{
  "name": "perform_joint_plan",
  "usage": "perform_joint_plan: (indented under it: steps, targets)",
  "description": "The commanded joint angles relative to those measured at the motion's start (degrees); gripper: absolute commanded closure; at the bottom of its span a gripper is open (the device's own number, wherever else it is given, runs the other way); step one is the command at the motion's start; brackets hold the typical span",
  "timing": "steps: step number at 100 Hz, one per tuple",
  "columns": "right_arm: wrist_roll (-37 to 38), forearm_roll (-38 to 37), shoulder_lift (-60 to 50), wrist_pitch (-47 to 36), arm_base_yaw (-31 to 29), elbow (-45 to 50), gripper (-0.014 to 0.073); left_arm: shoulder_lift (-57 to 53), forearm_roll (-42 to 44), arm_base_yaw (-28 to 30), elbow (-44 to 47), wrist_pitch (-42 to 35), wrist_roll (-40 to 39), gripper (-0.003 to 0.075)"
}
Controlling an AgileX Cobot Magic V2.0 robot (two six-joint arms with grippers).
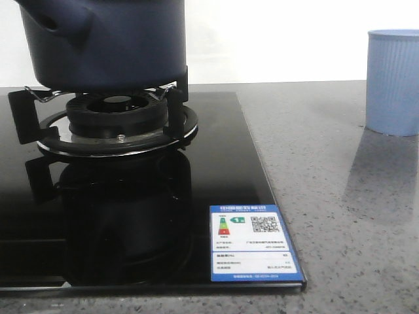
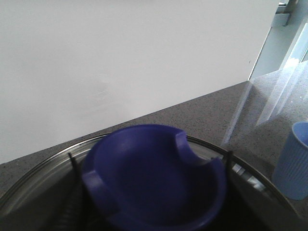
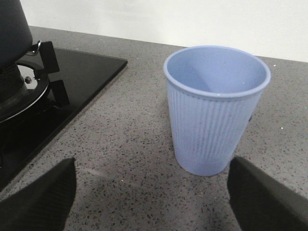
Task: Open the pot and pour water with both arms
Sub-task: 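Withdraw the right gripper away from the cup, then lower the lid onto the pot with the left gripper and release the knob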
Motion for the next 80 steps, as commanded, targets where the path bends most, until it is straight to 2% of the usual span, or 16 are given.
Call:
perform_joint_plan:
  steps: [1,40,80]
  targets:
    - [0.1,1.1,-0.2,-1.4,-0.2,-1.4,0.0015,-1.6,-4.1,-0.2,-1.9,1.8,1.9,0.0372]
    - [0.1,1.1,-0.2,-1.7,-0.2,-1.4,0.0015,-1.6,-4.1,-0.2,-1.9,2.9,7.7,0.0372]
    - [0.1,1.1,-0.2,-1.8,-0.2,-1.4,0.0015,0.5,-3.7,-0.2,-1.9,4.6,8.5,0.0372]
